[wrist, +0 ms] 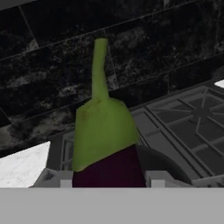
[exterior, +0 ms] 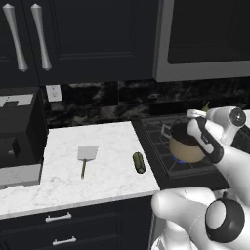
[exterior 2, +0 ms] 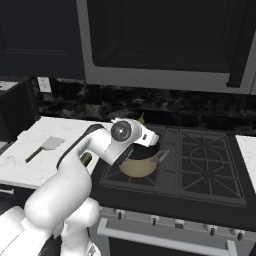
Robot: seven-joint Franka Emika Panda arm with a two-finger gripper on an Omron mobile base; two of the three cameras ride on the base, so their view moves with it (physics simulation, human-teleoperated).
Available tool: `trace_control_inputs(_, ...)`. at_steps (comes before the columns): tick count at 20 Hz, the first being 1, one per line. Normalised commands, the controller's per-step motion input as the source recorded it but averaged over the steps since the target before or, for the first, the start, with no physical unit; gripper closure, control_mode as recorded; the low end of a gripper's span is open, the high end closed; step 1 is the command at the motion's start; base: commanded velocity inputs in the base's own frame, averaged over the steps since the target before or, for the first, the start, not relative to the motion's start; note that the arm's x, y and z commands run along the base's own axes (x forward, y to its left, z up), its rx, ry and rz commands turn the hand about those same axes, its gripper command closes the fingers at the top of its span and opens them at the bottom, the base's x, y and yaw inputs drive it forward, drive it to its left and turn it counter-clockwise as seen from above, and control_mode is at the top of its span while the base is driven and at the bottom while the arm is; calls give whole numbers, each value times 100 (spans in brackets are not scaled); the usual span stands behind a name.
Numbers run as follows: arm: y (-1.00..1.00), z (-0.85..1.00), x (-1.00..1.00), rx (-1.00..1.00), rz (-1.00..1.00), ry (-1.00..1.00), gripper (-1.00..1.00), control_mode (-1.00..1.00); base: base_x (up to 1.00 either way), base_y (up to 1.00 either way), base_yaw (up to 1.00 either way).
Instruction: Put the eggplant and cucumber in the pot. Retrieve the spatula and lightly stir the vegetables in the pot.
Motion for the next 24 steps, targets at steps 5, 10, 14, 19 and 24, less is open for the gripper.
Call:
trace_control_inputs(5, -7, -35, 24, 0, 0, 1, 100, -100, 0, 0, 0)
trace_control_inputs(10, 1, -39, 0, -3, 0, -1, 100, -100, 0, 0, 0)
trace_control_inputs(14, 4, -34, 15, -5, 0, 0, 100, -100, 0, 0, 0)
trace_control_inputs(19, 12, -11, 9, -7, 0, 0, 100, -100, 0, 0, 0)
trace_control_inputs(24, 6, 0, 0, -7, 0, 0, -100, -100, 0, 0, 0)
